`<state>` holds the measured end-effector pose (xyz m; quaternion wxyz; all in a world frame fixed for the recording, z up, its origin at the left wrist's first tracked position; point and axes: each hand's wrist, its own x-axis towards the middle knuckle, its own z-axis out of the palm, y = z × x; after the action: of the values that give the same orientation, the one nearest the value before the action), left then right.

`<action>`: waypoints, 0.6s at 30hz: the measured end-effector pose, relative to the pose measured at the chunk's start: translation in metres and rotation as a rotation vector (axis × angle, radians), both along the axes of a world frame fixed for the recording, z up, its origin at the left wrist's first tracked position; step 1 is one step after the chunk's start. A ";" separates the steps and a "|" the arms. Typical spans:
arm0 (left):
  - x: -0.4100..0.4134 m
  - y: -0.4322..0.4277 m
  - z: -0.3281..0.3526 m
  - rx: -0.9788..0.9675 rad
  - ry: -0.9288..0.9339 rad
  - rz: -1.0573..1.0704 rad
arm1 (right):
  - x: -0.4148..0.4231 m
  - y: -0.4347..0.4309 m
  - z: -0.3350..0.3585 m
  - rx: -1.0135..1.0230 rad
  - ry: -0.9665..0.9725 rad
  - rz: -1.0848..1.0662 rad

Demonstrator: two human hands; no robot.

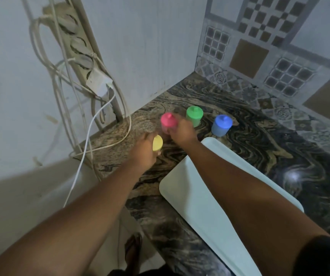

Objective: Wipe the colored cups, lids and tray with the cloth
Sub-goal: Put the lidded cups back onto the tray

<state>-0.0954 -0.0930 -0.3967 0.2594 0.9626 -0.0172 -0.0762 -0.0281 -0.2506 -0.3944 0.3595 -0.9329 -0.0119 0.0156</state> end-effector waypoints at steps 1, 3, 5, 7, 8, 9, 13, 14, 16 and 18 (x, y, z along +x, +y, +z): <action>0.000 0.001 -0.001 -0.003 -0.006 -0.001 | 0.000 0.000 -0.001 0.017 -0.012 -0.007; 0.000 0.001 -0.002 -0.007 -0.017 -0.003 | 0.000 0.000 -0.005 0.035 -0.025 -0.014; 0.000 0.002 -0.002 0.002 -0.023 -0.005 | 0.000 0.001 -0.007 0.047 -0.029 -0.020; -0.001 0.002 -0.002 0.003 -0.029 -0.005 | 0.000 0.002 -0.008 0.057 -0.032 -0.024; -0.001 0.002 -0.002 -0.007 -0.032 -0.001 | 0.000 0.002 -0.009 0.061 -0.035 -0.024; -0.001 0.002 -0.001 -0.019 -0.034 0.005 | -0.001 0.002 -0.009 0.066 -0.040 -0.023; 0.002 -0.001 0.010 -0.076 -0.104 0.015 | -0.009 -0.002 -0.001 0.159 -0.112 -0.072; 0.003 -0.003 0.015 -0.080 -0.135 0.006 | -0.013 -0.007 0.002 0.180 -0.146 -0.098; 0.007 -0.012 0.026 -0.076 -0.199 -0.020 | -0.025 -0.021 0.010 0.204 -0.226 -0.161; 0.008 -0.028 0.038 -0.120 -0.230 -0.059 | -0.042 -0.041 0.015 0.224 -0.302 -0.218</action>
<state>-0.0870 -0.1205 -0.3588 0.3104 0.9468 -0.0798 0.0282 -0.0697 -0.2916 -0.3796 0.4545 -0.8747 0.0334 -0.1647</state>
